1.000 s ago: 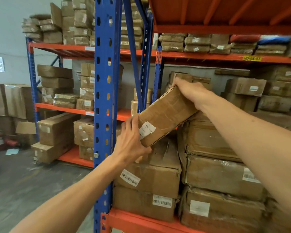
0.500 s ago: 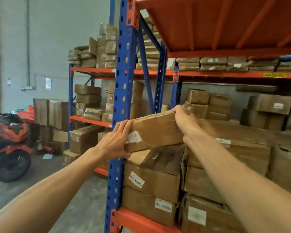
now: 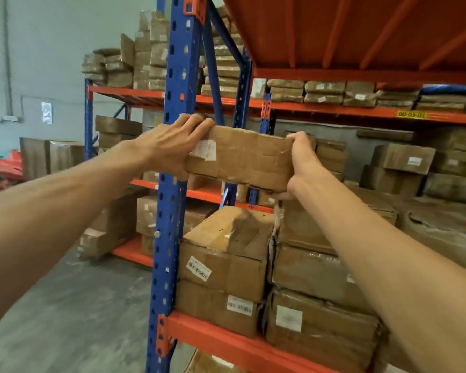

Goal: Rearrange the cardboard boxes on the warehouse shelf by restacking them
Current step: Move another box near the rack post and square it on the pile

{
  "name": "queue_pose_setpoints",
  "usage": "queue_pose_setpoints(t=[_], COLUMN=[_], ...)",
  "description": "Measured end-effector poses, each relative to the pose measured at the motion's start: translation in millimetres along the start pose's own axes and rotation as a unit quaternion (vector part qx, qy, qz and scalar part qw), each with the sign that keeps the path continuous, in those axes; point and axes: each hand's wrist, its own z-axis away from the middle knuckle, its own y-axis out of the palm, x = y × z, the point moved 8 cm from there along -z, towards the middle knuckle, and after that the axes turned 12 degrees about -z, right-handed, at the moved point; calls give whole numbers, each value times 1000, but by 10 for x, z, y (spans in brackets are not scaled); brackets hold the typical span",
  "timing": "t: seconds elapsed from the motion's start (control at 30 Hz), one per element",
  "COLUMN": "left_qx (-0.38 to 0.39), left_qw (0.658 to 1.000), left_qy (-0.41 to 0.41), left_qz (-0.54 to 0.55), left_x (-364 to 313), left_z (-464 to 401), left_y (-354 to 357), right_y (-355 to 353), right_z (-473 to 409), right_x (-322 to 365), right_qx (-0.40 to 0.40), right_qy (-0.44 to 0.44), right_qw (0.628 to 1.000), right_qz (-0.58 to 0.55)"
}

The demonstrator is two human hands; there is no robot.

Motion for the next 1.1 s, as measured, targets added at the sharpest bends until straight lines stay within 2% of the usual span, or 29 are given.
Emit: queue_pose_setpoints(t=[0.13,0.27,0.4,0.5,0.73,0.9,1.0,1.07,1.1], left_qx=[24,57,65,49,35,22,91,101,94], left_qw=[993,992,996,995,987,996,995,995,995], left_qy=[76,89,58,45,11,15,-3,-20,-18], left_qz=[-84,-73,35,74,153,90,30,0,-8], left_x=[-12,-213,-406,-624,-970,-945,-1010,-1072,-1097], left_z=[-187,113,669,1035,1362,1164,950,848,829], left_y=[-274,135,680,948,1152,1372,1567,1683,1742], right_y=[-144,-204,-247,-419,-594,-561,-577,-591,-583], right_z=[132,203,318,344,614,431,133,47,34], right_x=[-409,-854,-1170,-1484,-1773,-1764,-1728,-1637,-1555], right_qx=[-14,-30,-87,-139,-157,-178,-187,-189,-177], right_qy=[63,116,87,27,-26,-53,-6,17,6], right_qw=[994,988,989,989,987,983,981,974,964], right_qz=[-84,-93,-77,-32,-9,14,56,122,196])
